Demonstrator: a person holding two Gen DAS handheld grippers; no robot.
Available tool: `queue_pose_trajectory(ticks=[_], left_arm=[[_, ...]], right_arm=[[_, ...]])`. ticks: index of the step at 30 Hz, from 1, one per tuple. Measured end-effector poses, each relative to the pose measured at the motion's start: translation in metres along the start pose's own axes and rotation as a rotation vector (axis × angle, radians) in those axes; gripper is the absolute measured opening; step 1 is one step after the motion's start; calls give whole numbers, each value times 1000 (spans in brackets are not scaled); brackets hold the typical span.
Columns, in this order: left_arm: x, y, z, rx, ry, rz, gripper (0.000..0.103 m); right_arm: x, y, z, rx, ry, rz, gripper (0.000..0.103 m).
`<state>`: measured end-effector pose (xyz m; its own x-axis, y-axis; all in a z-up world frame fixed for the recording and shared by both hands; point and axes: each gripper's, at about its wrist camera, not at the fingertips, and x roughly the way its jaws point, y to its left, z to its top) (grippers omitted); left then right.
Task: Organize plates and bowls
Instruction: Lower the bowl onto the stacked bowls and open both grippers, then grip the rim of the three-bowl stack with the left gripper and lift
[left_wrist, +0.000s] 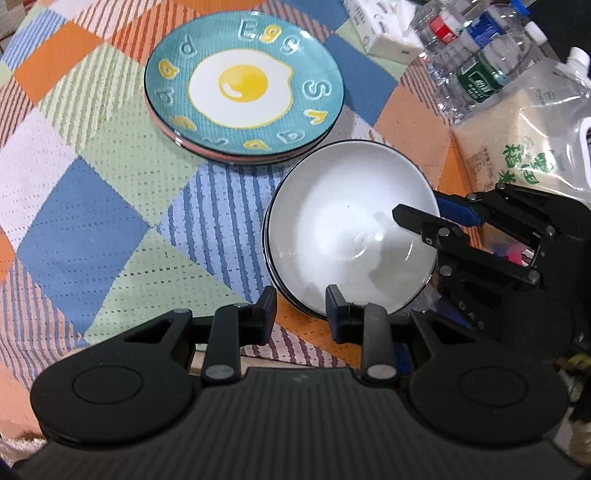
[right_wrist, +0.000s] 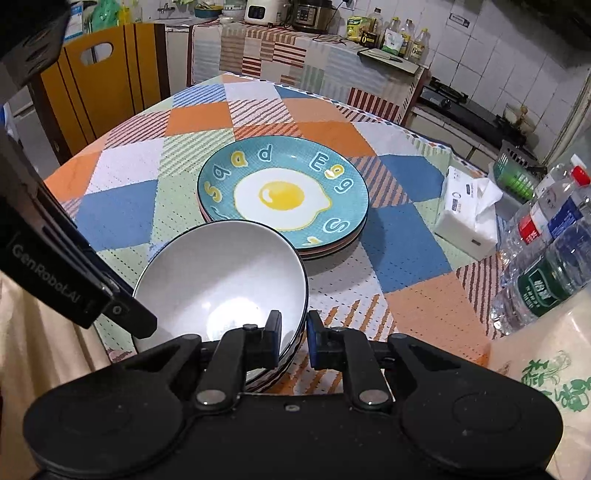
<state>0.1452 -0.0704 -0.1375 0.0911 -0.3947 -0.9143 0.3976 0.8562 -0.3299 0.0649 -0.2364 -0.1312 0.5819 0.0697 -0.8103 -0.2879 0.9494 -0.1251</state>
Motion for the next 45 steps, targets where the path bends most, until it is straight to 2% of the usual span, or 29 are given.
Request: queue_pose_trajectory(ticks=[7, 12, 15, 16, 18, 20, 23, 24, 27, 33, 37, 40, 43, 44, 45], left_arm=[[-25, -1, -15, 69, -95, -24, 27], [-40, 3, -25, 105, -169, -68, 29], [-41, 3, -30, 136, -175, -57, 34], [-39, 3, -32, 146, -167, -36, 36], [-36, 3, -37, 170, -173, -26, 38], [-31, 6, -40, 174, -172, -24, 40], [-26, 13, -43, 160, -186, -55, 44], [-25, 15, -43, 153, -192, -68, 49], [-20, 20, -40, 117, -175, -105, 51], [-9, 23, -29, 76, -222, -141, 56], [6, 27, -21, 54, -231, -139, 57], [18, 34, -16, 17, -222, -175, 57], [29, 38, -10, -1, -200, -210, 57], [31, 39, -8, -7, -198, -207, 57], [34, 40, -7, -12, -196, -208, 57]], right_arm=[[-31, -22, -14, 71, -74, 131, 22], [-53, -25, -32, 32, -127, 134, 40], [-55, -27, -43, 23, -135, 149, 47], [-53, -27, -47, 22, -130, 161, 50], [-43, -24, -53, -15, -86, 205, 62], [-32, -17, -62, -85, -65, 224, 63], [-14, -11, -70, -116, -35, 216, 66], [-8, -9, -72, -120, -33, 219, 67], [3, -3, -77, -129, -53, 224, 71], [26, 5, -79, -137, -83, 221, 73], [44, 10, -76, -147, -80, 152, 74], [52, 11, -76, -142, -75, 148, 75], [55, 11, -78, -122, -92, 166, 81], [57, 11, -79, -116, -98, 168, 90], [59, 12, -80, -109, -106, 162, 93]])
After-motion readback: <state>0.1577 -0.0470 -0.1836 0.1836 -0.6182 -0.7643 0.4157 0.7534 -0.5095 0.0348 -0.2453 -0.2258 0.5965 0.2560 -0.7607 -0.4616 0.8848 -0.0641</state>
